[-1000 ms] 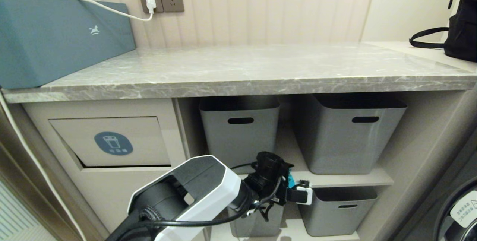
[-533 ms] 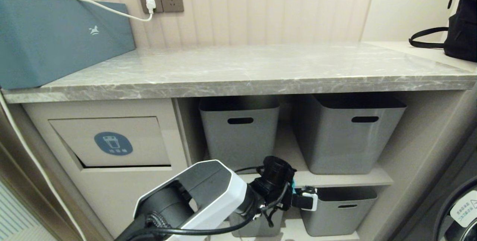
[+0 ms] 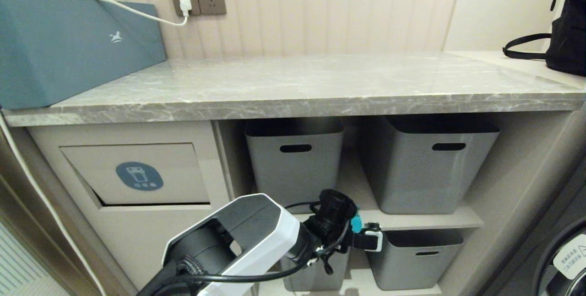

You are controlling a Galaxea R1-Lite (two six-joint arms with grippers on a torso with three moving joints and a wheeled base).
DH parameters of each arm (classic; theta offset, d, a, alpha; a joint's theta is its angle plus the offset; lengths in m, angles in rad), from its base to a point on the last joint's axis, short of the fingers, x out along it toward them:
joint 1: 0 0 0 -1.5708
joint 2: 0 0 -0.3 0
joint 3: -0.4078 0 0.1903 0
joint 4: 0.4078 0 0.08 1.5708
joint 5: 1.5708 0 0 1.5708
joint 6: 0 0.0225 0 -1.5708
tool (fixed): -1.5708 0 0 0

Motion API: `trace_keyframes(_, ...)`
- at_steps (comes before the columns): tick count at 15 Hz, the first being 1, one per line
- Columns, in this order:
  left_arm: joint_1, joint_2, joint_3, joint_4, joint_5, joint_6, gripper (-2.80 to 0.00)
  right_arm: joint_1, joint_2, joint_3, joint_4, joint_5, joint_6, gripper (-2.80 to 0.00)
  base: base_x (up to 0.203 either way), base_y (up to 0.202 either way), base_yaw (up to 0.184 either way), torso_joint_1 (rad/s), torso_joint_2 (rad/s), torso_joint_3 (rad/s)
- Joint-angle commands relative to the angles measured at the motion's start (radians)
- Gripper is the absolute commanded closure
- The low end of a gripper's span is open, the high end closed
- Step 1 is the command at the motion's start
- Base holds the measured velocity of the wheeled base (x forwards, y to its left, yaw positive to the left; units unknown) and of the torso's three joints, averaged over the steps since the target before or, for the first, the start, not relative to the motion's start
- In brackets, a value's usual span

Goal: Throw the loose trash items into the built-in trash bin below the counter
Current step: Pick up the garbage

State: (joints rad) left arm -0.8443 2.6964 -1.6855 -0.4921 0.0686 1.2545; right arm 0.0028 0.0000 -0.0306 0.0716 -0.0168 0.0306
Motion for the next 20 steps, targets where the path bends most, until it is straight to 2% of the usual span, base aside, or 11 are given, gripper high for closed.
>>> trace_keyframes(1,-0.004,-0.001,0.0,-0.003,0.017,0.006,-2.8,0.0,0.0,0.0,0.0,0.0,0.0,0.0,0.0,0.0,0.0,0.0,0.0,0.0)
trace_keyframes(16,-0.036,0.017,-0.045,0.002,0.037,0.009,-2.8,0.0,0.0,0.0,0.0,0.0,0.0,0.0,0.0,0.0,0.0,0.0,0.0,0.0)
trace_keyframes(20,-0.029,-0.057,0.002,0.001,0.043,-0.001,-2.8,0.0,0.0,0.0,0.0,0.0,0.0,0.0,0.0,0.0,0.0,0.0,0.0,0.0)
